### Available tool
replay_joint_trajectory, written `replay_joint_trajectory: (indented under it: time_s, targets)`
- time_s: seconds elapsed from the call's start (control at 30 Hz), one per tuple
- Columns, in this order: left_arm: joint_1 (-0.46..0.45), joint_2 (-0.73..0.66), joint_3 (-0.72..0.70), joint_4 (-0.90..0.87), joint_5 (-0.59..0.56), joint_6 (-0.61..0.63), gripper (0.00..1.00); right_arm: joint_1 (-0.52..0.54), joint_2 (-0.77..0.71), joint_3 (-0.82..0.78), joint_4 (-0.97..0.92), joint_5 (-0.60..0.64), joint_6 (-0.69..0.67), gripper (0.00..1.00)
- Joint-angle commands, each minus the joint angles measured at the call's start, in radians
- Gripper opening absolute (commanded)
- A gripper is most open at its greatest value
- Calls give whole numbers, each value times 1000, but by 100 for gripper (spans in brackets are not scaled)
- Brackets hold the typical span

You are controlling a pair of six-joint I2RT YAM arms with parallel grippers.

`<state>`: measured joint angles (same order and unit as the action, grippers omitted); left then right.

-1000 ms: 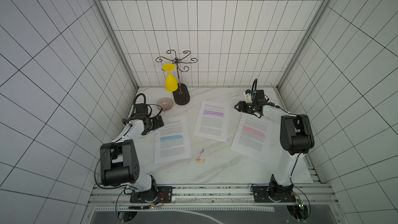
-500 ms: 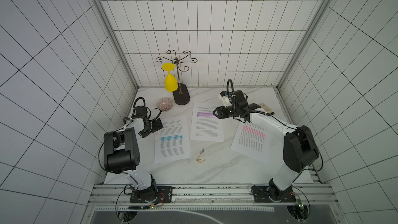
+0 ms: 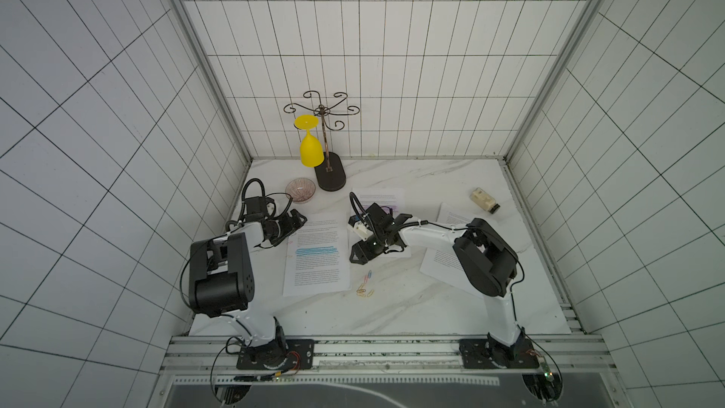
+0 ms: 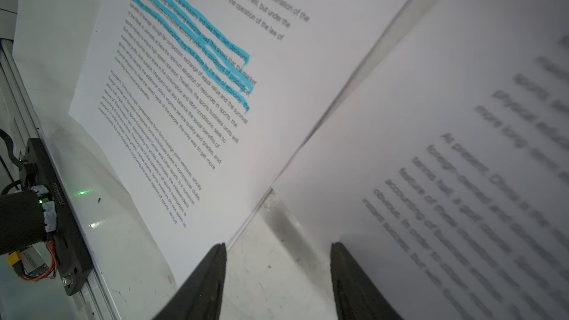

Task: Unclip the paperclips from the documents
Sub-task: Pick up the document from the center of the board.

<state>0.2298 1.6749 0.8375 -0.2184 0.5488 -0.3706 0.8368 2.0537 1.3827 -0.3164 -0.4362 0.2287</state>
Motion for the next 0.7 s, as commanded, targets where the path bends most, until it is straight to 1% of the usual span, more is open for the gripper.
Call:
replay_joint_trajectory:
  time_s: [0.0, 0.17, 0.33, 0.5, 0.6, 0.63, 0.67]
  targets:
    - [-4, 25, -46, 2, 76, -69, 97, 2, 40, 95, 38, 14, 18, 55]
    - [-39, 69, -33, 54, 134, -75, 97, 2, 79, 100, 74, 45, 41, 54]
    - [-86, 102, 0, 57, 150, -71, 97, 0, 115, 115, 73, 53, 55, 53]
    - [-96, 88, 9, 49, 148, -69, 92, -4, 134, 112, 65, 55, 60, 53]
    - [-97, 82, 20, 16, 140, -37, 84, -15, 134, 99, 65, 53, 66, 52]
    - [-96, 83, 26, 1, 135, -20, 77, -20, 135, 97, 65, 54, 67, 52]
    - [-96, 85, 33, -15, 130, -4, 68, -25, 134, 97, 65, 53, 67, 52]
